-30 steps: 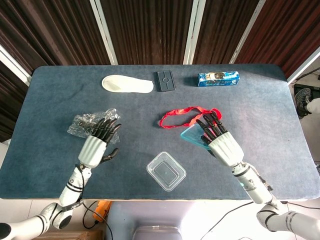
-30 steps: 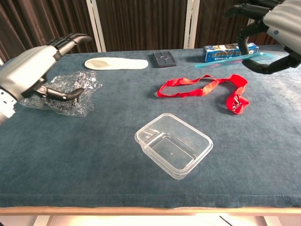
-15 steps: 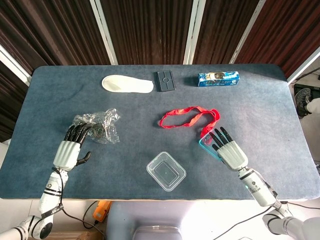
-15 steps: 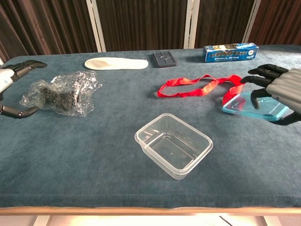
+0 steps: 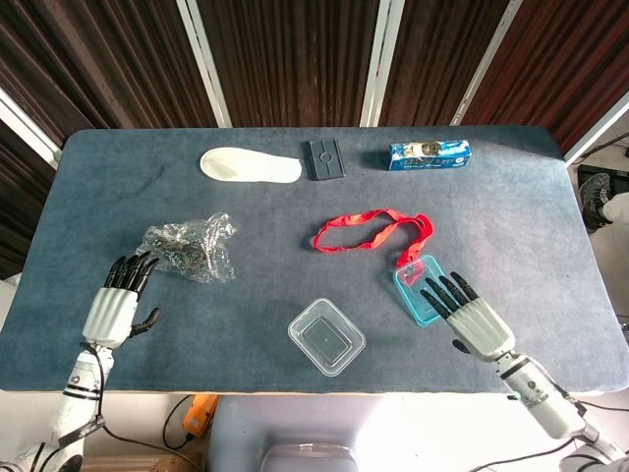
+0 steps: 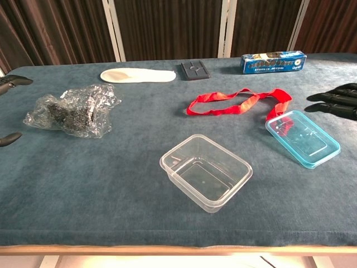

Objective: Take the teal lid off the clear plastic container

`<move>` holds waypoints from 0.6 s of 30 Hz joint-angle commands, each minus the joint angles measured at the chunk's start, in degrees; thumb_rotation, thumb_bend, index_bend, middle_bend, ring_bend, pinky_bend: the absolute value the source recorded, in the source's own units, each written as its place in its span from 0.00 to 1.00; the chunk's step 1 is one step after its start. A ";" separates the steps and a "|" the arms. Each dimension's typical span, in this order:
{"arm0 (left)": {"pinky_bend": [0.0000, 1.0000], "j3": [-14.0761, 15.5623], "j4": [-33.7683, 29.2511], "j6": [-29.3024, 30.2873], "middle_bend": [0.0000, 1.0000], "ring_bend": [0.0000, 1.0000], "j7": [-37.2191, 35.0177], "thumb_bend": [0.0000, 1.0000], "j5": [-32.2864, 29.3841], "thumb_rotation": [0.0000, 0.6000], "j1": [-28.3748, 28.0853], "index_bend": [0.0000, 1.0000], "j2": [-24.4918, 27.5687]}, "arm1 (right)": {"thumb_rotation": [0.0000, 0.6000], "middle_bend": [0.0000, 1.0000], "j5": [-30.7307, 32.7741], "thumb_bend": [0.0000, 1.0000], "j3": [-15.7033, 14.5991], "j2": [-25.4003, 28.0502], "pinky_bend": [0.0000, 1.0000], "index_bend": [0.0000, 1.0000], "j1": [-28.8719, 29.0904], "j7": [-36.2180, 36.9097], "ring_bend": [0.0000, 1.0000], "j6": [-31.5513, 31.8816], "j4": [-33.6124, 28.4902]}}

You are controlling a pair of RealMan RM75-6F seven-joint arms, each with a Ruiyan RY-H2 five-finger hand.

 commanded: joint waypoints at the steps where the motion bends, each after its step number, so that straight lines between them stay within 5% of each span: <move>1: 0.00 3.55 -14.81 -1.36 0.00 0.00 12.38 0.33 -5.48 1.00 4.91 0.00 10.58 | 1.00 0.00 3.62 0.10 -1.11 10.47 0.00 0.00 -6.81 -4.33 0.00 6.56 -14.40; 4: 0.00 5.80 -21.96 2.92 0.00 0.00 14.39 0.34 -4.70 1.00 8.81 0.00 14.65 | 1.00 0.00 7.47 0.10 -0.46 12.12 0.00 0.00 -13.69 -3.82 0.00 15.28 -18.86; 9: 0.00 8.15 -16.46 9.57 0.00 0.00 4.79 0.34 3.51 1.00 12.76 0.00 13.83 | 1.00 0.00 9.15 0.10 0.65 8.18 0.00 0.00 -22.48 4.45 0.00 26.60 -14.04; 18: 0.00 6.91 -13.02 13.29 0.00 0.00 0.35 0.34 8.34 1.00 13.85 0.00 12.76 | 1.00 0.00 9.42 0.10 2.52 8.75 0.00 0.00 -22.80 6.75 0.00 23.87 -12.24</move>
